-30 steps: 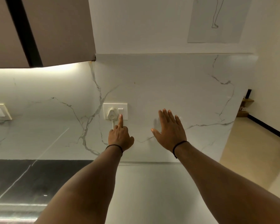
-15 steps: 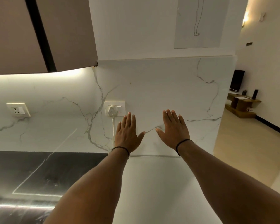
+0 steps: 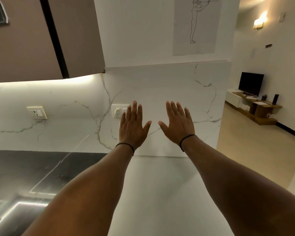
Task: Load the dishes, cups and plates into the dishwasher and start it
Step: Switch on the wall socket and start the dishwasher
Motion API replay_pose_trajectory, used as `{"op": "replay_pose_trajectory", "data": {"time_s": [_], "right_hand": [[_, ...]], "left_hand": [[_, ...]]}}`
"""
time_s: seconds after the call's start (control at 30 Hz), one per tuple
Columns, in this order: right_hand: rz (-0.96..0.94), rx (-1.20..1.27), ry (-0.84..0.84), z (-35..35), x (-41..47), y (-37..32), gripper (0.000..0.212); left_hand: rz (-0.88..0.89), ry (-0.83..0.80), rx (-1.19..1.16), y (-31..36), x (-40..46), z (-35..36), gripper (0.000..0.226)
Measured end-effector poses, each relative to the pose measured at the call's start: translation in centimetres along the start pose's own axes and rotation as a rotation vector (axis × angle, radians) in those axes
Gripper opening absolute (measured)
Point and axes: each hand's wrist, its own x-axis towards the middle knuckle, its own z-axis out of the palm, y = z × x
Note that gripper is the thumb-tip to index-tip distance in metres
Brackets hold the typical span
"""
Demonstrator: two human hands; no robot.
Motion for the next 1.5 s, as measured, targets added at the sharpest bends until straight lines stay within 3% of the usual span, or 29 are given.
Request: {"op": "replay_pose_trajectory", "data": {"time_s": [0.37, 0.7, 1.27, 1.5], "right_hand": [[0.088, -0.039, 0.098, -7.4, -6.3, -3.6, 0.080], [0.101, -0.159, 0.087, -14.1, -13.7, -7.8, 0.080], [0.022, -0.105, 0.109, -22.6, -25.7, -5.7, 0.080], [0.021, -0.088, 0.136, -24.3, -28.0, -7.2, 0.080]], "left_hand": [[0.107, 0.031, -0.026, -0.9, -4.7, -7.1, 0.077], [0.137, 0.037, -0.100, -2.6, -11.3, -12.8, 0.077], [0.104, 0.093, -0.005, 6.0, -22.9, -24.1, 0.075], [0.087, 0.067, 0.012, 4.9, -25.9, -26.6, 0.074]]}}
